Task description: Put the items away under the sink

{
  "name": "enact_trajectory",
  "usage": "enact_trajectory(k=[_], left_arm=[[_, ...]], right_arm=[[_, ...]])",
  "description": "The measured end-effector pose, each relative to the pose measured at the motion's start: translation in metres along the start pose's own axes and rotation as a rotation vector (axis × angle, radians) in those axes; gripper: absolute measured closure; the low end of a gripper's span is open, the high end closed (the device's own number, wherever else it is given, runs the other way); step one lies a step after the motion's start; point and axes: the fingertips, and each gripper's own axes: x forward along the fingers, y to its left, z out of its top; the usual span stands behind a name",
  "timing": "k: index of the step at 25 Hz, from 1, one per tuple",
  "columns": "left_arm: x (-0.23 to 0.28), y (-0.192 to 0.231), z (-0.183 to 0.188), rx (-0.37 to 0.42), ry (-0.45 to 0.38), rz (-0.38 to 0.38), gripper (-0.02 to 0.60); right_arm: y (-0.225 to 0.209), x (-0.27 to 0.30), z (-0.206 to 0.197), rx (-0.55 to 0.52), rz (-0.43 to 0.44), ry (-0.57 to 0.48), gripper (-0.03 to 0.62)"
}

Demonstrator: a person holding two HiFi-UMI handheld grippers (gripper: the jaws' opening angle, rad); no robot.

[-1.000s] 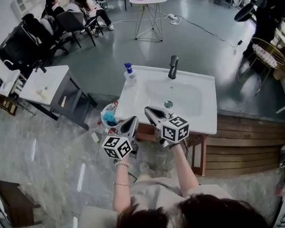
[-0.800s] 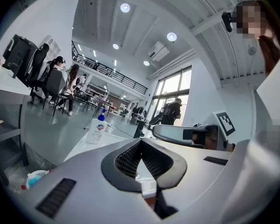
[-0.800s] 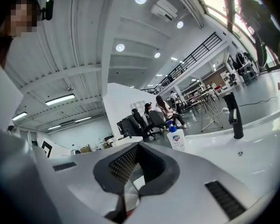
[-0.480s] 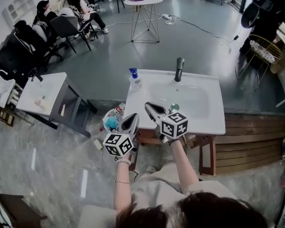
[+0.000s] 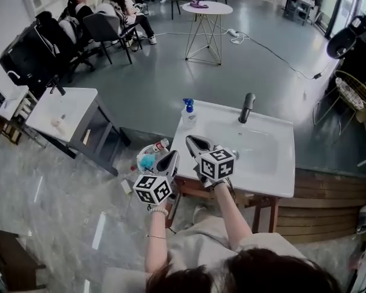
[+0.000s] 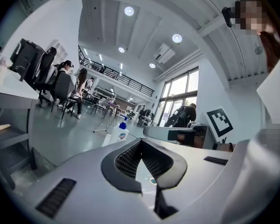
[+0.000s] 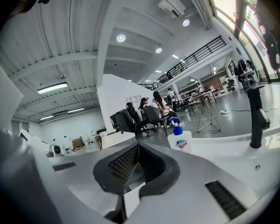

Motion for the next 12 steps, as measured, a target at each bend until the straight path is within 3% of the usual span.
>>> enact_trajectory(k=[6,12], left_arm=[[0.015,0.022,0.02,-0.007,-0.025,0.055,0.581],[0.036,0.036,0.011,-0.031,-0.008,0.071,0.581]], right_arm=[[-0.026,0.036,-0.001,-0.055,-0.098,0.048,0.576],[-0.058,0.053,-0.003,-0.03,-0.167,0.055,0.576]])
